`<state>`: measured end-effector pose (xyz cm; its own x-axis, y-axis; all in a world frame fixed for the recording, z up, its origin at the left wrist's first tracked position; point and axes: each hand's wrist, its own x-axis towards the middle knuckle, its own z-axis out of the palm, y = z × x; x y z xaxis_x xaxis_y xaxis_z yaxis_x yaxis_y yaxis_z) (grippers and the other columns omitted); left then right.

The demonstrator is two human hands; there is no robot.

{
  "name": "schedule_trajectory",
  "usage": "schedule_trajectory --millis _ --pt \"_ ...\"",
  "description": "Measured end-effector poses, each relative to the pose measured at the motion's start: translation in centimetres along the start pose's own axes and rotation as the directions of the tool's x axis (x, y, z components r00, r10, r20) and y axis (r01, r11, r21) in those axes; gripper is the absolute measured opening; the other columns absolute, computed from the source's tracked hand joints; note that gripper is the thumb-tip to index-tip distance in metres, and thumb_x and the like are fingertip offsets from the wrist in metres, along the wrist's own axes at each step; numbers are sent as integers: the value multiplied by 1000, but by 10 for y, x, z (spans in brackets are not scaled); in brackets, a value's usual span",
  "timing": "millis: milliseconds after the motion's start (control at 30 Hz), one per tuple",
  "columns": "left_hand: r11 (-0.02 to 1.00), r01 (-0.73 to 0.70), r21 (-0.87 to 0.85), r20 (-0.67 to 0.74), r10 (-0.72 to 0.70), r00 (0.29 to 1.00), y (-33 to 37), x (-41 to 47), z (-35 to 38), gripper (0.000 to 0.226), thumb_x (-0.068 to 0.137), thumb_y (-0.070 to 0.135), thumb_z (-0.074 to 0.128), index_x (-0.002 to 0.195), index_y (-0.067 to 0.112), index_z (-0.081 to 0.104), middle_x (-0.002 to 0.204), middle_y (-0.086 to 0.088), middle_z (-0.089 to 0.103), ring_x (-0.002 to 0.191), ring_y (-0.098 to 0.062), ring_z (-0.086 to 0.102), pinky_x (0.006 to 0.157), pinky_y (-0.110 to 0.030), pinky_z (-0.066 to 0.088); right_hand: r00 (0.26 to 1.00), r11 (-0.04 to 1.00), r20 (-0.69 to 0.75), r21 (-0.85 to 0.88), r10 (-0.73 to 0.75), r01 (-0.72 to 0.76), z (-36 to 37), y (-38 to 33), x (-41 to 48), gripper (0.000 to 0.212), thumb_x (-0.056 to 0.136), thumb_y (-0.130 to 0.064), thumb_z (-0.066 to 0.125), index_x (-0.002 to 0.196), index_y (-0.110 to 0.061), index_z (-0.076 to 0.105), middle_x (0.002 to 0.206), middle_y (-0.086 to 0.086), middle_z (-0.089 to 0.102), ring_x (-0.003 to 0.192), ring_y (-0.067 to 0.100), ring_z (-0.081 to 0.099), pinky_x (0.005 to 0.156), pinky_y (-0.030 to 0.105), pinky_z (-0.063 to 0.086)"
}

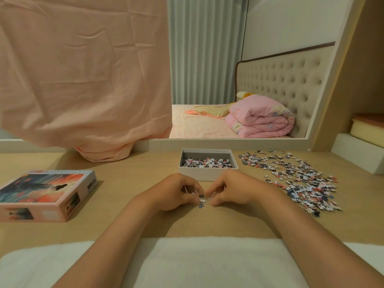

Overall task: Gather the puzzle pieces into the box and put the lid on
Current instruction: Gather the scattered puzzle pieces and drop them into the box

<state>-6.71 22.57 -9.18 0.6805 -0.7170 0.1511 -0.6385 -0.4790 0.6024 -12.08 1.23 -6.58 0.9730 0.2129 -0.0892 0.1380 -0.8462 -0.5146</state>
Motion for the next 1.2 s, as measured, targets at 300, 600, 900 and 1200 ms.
schedule_trajectory --millis 300,600,900,1200 --pt "992 28 121 63 -36 997 9 -2 1 13 80 32 79 93 33 78 82 18 67 75 -3 58 68 -16 46 999 999 -39 -33 -7 5 2 -5 -1 8 79 -25 82 86 -23 79 81 -12 72 72 -2 61 63 12 45" --pt "992 124 37 36 -126 991 -5 -9 -18 7 81 29 78 80 24 72 68 14 63 60 1 50 59 -13 39 992 995 -98 -71 -76 69 17 -16 11 7 78 -27 82 84 -25 79 80 -12 73 76 0 64 73 22 53" --pt "993 37 -116 -476 -88 875 -9 31 -22 12 84 20 75 76 23 66 70 9 61 52 3 46 53 -12 35 918 993 -396 105 -12 58 3 -13 21 6 80 -28 79 75 -29 75 75 -14 71 72 1 64 73 30 55" --pt "991 82 107 -501 -17 866 -26 69 -9 6 87 28 69 82 31 73 74 18 63 69 3 53 61 -25 39 843 1000 -538 0 6 -7 -9 12 49 19 92 -31 68 108 -33 77 111 -12 73 103 10 62 91 32 49"
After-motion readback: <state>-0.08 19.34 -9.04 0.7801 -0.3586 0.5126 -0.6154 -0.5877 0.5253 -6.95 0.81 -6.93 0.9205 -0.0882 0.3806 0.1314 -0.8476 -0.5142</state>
